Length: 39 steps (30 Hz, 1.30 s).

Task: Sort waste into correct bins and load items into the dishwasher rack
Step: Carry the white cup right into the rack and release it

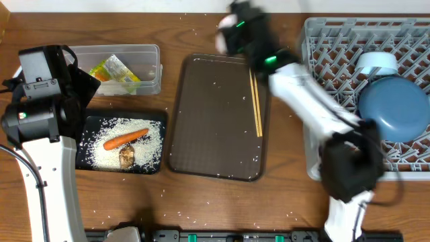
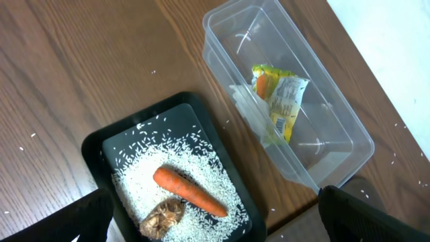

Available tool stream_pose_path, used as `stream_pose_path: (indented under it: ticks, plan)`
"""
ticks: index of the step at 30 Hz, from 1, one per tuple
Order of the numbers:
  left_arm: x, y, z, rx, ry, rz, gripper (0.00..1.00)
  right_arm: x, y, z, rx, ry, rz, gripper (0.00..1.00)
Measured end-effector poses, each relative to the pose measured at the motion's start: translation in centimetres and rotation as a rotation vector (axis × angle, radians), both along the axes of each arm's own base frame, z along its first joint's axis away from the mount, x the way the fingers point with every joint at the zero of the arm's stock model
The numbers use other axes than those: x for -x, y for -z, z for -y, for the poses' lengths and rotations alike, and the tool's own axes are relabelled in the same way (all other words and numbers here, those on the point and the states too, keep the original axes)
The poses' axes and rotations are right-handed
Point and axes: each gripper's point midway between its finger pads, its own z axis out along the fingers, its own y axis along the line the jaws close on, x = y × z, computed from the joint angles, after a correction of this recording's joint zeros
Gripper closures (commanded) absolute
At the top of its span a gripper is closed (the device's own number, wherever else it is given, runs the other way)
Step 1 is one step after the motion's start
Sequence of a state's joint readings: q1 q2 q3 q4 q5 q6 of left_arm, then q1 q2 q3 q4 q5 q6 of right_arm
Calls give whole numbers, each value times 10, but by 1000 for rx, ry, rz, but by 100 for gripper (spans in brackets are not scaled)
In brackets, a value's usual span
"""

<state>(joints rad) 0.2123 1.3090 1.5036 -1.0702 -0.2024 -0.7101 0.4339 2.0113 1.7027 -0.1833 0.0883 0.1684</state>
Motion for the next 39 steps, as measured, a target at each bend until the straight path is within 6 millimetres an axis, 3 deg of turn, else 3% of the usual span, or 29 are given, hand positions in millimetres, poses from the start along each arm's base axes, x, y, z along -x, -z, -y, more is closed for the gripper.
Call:
stream_pose_path:
  ticks: [2,3,4,8,14,16,20,23,26,33,37,39]
  plan:
    - [0,0,0,0,0,0,2,-3,-34,49,-8,83,28,50]
    - [0,0,0,0,0,0,2,-4,-54,85,-11,146,46,50]
    - [0,0,0,0,0,0,2,-4,-63,103,-13,177,57,50]
    - [0,0,0,0,0,0,2,6,-91,214,-4,374,54,50]
    - [0,0,0,0,0,0,2,40,-90,373,12,676,-4,49]
    - [0,0,0,0,0,0,2,57,-84,418,15,767,-31,49]
    - [0,0,0,0,0,0,2,91,-77,490,14,912,-58,47]
    - [0,0,0,0,0,0,2,106,-61,526,11,960,-92,46]
    - [0,0,0,0,0,0,2,105,-38,543,-10,957,-128,46]
    - [0,0,0,0,0,0,2,80,22,560,-45,915,-178,43]
    - [0,0,0,0,0,0,2,66,41,562,-48,896,-173,38]
    - [0,0,0,0,0,0,2,60,41,565,-47,891,-148,36]
